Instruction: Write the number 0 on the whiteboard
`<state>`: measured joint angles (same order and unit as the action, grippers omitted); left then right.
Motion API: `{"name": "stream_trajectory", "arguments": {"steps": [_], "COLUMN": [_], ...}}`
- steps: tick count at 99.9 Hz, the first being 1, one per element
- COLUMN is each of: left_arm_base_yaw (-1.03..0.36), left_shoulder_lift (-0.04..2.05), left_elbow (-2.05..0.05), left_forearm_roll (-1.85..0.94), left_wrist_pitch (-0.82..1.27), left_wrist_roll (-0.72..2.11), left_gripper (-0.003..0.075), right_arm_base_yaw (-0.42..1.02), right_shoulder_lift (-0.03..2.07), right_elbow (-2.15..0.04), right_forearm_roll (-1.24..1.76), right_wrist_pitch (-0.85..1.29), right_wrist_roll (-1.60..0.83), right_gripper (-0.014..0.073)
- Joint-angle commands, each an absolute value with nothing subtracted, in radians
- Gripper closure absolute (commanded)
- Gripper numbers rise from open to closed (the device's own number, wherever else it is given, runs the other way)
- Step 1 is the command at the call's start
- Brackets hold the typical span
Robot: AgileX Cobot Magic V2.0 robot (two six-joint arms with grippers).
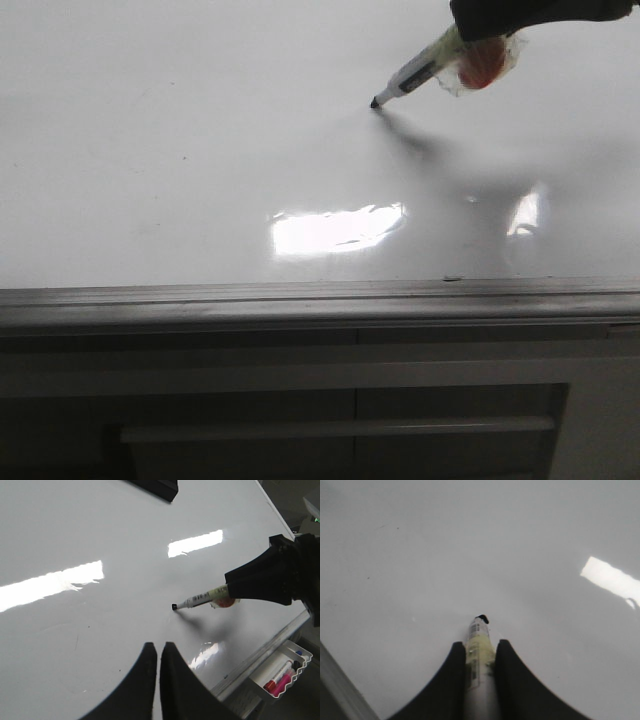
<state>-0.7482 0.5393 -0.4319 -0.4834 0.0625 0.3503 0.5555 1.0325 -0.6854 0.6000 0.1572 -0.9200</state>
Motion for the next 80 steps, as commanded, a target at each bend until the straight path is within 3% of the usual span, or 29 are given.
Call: {"name": "stream_trajectory", "arguments": {"steps": [1, 30, 80], "left_arm_base_yaw": [-0.747, -0.747, -0.747], "left_shoulder_lift": [0.539, 0.539, 0.539], "left_elbow": [-0.459, -0.459, -0.459], "left_forearm_roll": [-0.494, -0.494, -0.494], "left_wrist_pitch": [-0.02, -0.02, -0.02], "left_wrist_roll": [0.339, 0.339, 0.339], "left_gripper": [0.074, 0.074, 0.074], "right_arm_base_yaw": [0.549, 0.539, 0.312], "right_shoulder_lift": [1.033, 1.028, 0.953], "right_elbow": [-0.711, -0.711, -0.711], "right_forearm_roll": [0.6, 0.593, 0.575], "right_wrist_pitch": [0.201, 0.309, 0.39], "right_wrist_roll": [-0.919, -0.919, -0.917], "right_gripper": [0.0652, 0.0651, 0.0651]}}
